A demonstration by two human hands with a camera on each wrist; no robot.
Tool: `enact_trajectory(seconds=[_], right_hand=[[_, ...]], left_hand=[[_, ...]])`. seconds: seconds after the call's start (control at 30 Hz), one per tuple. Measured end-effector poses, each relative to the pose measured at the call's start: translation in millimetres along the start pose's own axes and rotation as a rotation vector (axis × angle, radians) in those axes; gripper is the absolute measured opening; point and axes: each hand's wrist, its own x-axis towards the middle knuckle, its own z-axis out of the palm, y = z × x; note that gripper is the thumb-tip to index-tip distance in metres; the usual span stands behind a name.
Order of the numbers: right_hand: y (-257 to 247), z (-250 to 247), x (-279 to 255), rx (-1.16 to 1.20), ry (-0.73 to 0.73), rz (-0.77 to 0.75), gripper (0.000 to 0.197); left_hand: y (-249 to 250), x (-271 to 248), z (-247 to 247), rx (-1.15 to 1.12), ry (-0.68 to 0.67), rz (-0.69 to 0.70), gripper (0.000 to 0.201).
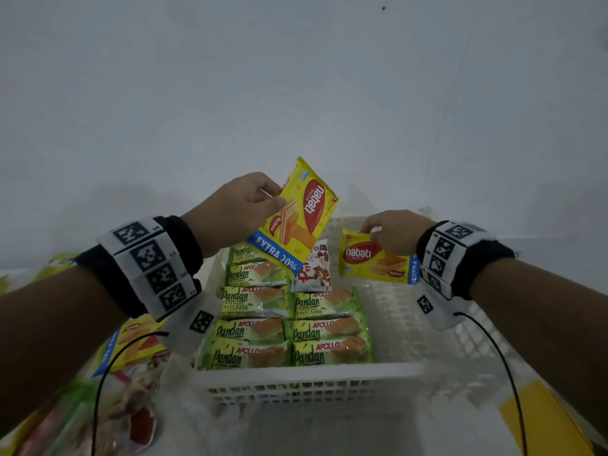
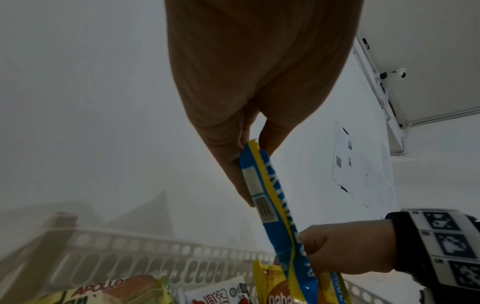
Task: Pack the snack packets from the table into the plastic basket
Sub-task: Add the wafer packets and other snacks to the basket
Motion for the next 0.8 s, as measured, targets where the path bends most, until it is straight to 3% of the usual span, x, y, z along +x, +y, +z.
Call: enact_trajectory(seconds=[0.2, 0.37, 0.47, 0.63, 0.8], right_hand=[[-4, 16, 16, -0.042, -0.068, -0.012, 0.035], [0, 32, 30, -0.045, -0.025, -0.042, 0.038], [4, 39, 32, -0.134, -0.014, -0.059, 0.05], [7, 52, 31, -0.364, -0.213, -0.02, 0.086], [13, 67, 35, -0.447, -0.186, -0.08, 0.094]], left_hand=[[-3, 2, 0, 0.032, 0.002, -0.004, 0.02], [-8, 5, 1, 0.042, 0.002, -0.012, 0.02], [-10, 7, 2, 0.028, -0.006, -0.016, 0.021], [-13, 10, 2, 0.02, -0.01, -0.027, 0.02], [-11, 10, 4, 0.03, -0.012, -0.025, 0.02]])
